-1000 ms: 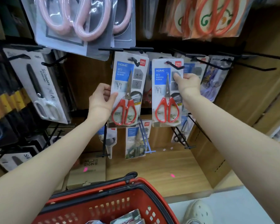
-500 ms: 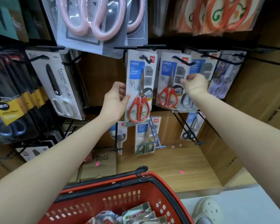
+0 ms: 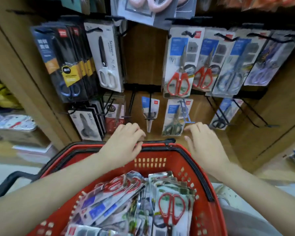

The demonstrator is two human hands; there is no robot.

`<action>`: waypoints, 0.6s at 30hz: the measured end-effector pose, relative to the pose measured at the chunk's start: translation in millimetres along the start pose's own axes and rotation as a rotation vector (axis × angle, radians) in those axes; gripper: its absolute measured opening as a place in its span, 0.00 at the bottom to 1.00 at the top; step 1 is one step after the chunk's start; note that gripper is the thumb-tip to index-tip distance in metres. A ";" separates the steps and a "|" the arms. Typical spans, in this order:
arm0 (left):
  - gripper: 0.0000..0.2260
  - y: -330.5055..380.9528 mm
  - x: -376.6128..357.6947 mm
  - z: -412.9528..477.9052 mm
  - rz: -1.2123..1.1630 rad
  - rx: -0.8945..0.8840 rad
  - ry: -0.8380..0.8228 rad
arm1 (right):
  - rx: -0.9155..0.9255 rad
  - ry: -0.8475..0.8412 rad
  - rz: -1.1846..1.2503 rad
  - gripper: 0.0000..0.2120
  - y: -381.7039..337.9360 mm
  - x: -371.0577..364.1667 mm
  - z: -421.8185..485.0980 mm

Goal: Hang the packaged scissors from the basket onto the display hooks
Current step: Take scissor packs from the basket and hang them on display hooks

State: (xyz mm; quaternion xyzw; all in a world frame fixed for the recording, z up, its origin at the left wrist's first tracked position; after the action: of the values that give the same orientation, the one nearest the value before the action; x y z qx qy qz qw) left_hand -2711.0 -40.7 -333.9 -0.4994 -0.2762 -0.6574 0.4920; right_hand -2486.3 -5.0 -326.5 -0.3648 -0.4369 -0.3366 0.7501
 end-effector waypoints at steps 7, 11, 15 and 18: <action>0.20 18.8 -80.6 -128.0 -0.156 0.076 -0.432 | -0.006 -0.401 0.198 0.20 -31.7 -71.0 -79.9; 0.28 32.3 -113.3 -173.6 -0.376 0.160 -0.653 | -0.094 -0.518 0.197 0.25 -34.6 -96.3 -104.0; 0.32 41.2 -116.4 -193.7 -0.498 0.128 -0.729 | -0.091 -0.508 0.168 0.27 -36.0 -108.7 -118.3; 0.33 37.7 -114.0 -203.1 -0.533 0.113 -0.739 | -0.113 -0.451 0.168 0.26 -38.4 -107.6 -122.8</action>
State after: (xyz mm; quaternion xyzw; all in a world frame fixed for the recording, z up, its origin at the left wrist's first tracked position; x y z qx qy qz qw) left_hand -2752.5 -185.6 -515.4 -0.5843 -0.5873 -0.5228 0.2007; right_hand -2509.8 -107.8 -457.0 -0.5072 -0.5420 -0.2070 0.6373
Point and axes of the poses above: each hand's wrist, its own z-axis towards the middle knuckle, its own x-axis out of the back of the hand, y = z × x, the point moved 3 cm from there along z, towards the middle knuckle, and after that the axes turned 9 degrees about z, right-handed, at the moved point
